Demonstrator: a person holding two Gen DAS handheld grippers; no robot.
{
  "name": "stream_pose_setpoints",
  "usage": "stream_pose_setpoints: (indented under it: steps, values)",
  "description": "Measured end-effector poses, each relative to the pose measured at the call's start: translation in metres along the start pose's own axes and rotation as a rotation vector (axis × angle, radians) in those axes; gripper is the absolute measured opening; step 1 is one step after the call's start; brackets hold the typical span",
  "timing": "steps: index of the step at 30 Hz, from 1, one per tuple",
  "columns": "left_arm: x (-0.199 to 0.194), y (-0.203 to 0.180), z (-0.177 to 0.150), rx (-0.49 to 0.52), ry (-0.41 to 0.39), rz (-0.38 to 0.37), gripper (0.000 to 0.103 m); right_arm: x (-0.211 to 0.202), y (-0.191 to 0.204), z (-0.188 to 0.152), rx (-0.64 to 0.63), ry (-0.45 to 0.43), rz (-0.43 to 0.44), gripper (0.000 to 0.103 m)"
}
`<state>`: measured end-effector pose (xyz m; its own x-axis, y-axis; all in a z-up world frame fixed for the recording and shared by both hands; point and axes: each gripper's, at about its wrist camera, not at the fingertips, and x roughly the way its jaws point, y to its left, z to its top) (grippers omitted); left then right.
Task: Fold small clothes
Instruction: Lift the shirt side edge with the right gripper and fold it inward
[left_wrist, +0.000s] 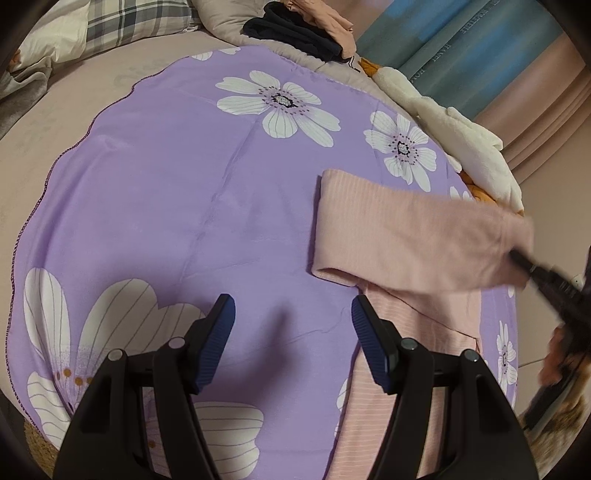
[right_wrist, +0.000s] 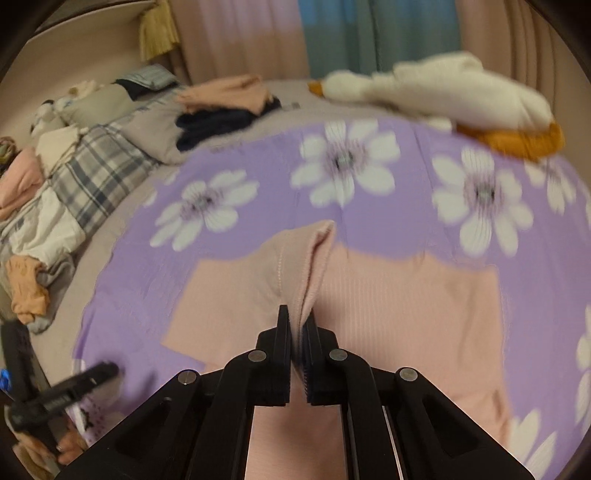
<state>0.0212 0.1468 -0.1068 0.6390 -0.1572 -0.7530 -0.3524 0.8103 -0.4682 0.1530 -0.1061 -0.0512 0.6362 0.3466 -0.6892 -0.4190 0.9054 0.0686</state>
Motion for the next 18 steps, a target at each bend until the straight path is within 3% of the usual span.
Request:
stream_pose_setpoints:
  steps: [9, 18]
  values:
    - [-0.001, 0.001, 0.002, -0.007, 0.001, -0.008, 0.065, -0.027, 0.006, 0.044, -0.046, -0.083, -0.006, 0.007]
    - [0.010, -0.009, 0.004, 0.022, 0.024, -0.006, 0.065, -0.033, -0.019, 0.045, 0.027, -0.091, -0.008, 0.007]
